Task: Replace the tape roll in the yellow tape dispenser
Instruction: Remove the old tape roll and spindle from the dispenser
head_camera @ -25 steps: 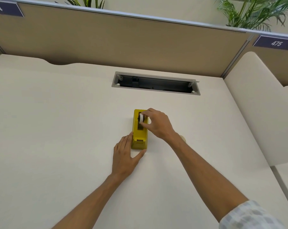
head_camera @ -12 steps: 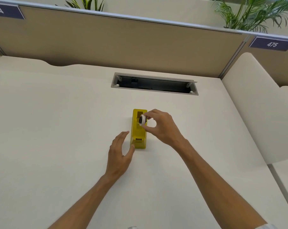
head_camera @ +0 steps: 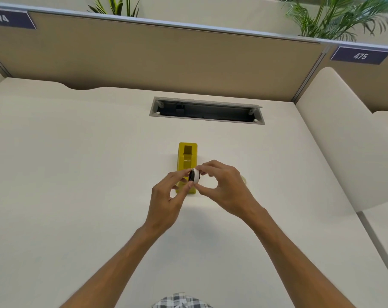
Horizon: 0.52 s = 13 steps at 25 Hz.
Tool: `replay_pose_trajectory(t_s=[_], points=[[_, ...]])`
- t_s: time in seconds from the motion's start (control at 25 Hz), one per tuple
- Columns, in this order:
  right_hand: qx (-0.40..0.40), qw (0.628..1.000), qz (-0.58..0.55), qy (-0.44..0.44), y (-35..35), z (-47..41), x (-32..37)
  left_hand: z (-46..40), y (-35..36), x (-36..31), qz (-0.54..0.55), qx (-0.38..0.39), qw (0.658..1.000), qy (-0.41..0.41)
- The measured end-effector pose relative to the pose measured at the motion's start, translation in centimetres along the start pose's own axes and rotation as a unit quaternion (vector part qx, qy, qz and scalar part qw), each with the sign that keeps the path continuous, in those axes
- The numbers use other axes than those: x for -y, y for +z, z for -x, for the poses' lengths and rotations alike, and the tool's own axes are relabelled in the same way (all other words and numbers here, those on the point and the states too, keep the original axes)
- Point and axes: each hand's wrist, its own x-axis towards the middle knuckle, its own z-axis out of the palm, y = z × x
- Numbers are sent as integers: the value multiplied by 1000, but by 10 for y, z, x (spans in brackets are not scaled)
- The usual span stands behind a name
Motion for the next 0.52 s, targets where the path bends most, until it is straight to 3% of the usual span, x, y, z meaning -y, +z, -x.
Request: replay_pose_trajectory(t_s=[0.24,0.52], points=[[14,999,-18,-23,-8,4,4,1,-3,-8,94,11,993,-64],[32,999,19,-31,-13,7,5,-3,-10,-12,37,33,998,-27]])
